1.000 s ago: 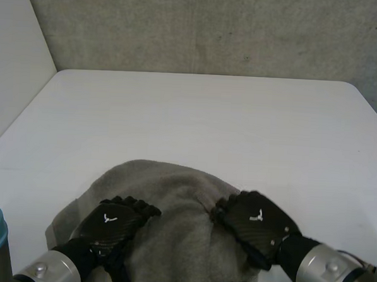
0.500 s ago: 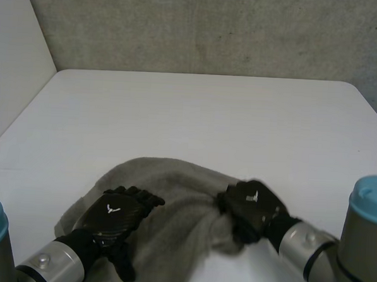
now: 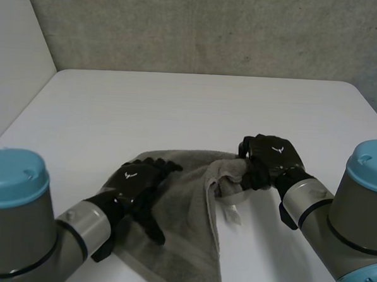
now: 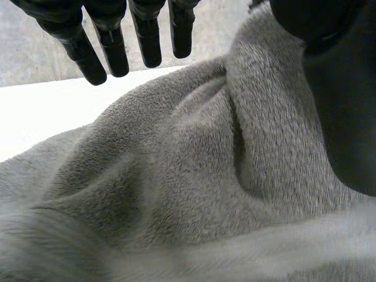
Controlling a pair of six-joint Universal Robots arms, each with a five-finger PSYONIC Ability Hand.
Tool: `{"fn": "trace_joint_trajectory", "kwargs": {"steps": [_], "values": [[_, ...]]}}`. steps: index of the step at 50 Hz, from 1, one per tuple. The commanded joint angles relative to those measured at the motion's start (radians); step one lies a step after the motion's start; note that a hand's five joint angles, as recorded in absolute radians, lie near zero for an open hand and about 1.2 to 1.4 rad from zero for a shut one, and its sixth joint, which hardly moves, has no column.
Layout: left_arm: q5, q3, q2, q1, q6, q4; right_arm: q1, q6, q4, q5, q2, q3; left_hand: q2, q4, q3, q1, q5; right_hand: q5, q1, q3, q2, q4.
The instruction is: Fold the towel.
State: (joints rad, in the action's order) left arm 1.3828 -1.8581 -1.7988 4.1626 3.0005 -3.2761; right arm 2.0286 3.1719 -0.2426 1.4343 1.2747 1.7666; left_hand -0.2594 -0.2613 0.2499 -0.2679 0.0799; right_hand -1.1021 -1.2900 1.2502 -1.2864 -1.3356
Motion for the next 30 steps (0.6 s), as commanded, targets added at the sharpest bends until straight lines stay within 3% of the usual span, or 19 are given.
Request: {"fn": "trace_joint_trajectory", "kwargs": {"steps": [1,11,17,30], "values": [[-0.001,0.105,-0.076,-0.033,-0.141,0.021,-0.002,-0.003,0.0,0.006,-0.003,0.016,0.031,0.033,-0.022,0.04,-0.026,-0.12,-0.106,0.146,-0.11,-0.061],[0.001,0.252,-0.191,-0.123,-0.308,0.039,-0.007,-0.006,-0.004,0.002,0.002,0.04,0.022,0.024,-0.013,0.031,-0.017,-0.12,-0.106,0.146,-0.11,-0.061],[0.004,0.326,-0.246,-0.168,-0.339,0.041,-0.002,-0.012,-0.006,0.002,-0.001,0.047,0.008,0.01,0.002,0.016,-0.003,-0.12,-0.106,0.146,-0.11,-0.061],[0.243,0.491,-0.396,-0.231,-0.341,0.056,0.001,-0.02,-0.023,0.002,0.002,0.062,-0.227,-0.225,0.236,-0.218,0.232,-0.12,-0.106,0.146,-0.11,-0.061]]}}
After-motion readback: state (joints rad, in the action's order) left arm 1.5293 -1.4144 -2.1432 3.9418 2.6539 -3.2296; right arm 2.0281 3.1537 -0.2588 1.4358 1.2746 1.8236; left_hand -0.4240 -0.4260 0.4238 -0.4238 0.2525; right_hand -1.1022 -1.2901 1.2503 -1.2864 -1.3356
